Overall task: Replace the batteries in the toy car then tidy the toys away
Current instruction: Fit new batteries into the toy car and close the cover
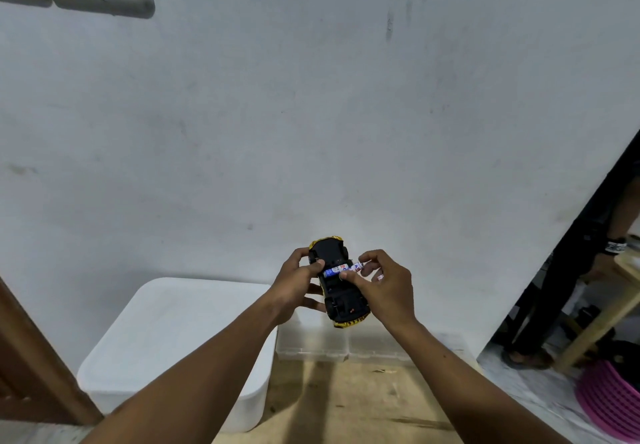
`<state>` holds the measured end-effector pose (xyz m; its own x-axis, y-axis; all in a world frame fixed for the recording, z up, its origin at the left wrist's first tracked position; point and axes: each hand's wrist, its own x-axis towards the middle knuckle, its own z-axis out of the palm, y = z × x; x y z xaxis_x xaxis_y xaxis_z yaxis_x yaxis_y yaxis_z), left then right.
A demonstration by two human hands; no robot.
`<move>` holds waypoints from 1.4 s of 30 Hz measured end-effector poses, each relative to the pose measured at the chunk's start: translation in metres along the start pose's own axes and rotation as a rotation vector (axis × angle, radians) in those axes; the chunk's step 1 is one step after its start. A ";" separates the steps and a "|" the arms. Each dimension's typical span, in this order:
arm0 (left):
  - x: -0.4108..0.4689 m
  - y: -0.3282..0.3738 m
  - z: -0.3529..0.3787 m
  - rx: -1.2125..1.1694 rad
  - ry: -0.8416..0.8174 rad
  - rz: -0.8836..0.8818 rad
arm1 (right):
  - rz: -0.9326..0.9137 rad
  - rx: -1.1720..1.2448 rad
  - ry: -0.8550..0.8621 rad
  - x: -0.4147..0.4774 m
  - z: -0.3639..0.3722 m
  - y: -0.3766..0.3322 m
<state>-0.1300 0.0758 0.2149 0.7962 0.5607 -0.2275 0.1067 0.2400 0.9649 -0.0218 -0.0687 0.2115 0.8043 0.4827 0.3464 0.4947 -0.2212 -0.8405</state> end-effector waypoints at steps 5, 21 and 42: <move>0.002 0.005 -0.001 0.021 -0.017 -0.008 | -0.050 0.146 -0.028 0.005 0.001 0.000; 0.003 0.008 -0.008 0.084 0.004 0.027 | -0.781 -0.404 -0.145 0.005 0.009 0.015; 0.002 0.005 -0.009 0.062 0.069 0.041 | -0.418 -0.461 -0.408 0.006 -0.002 0.000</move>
<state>-0.1336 0.0850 0.2181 0.7576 0.6230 -0.1945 0.1134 0.1678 0.9793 -0.0160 -0.0676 0.2141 0.3766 0.8613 0.3410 0.8931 -0.2397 -0.3808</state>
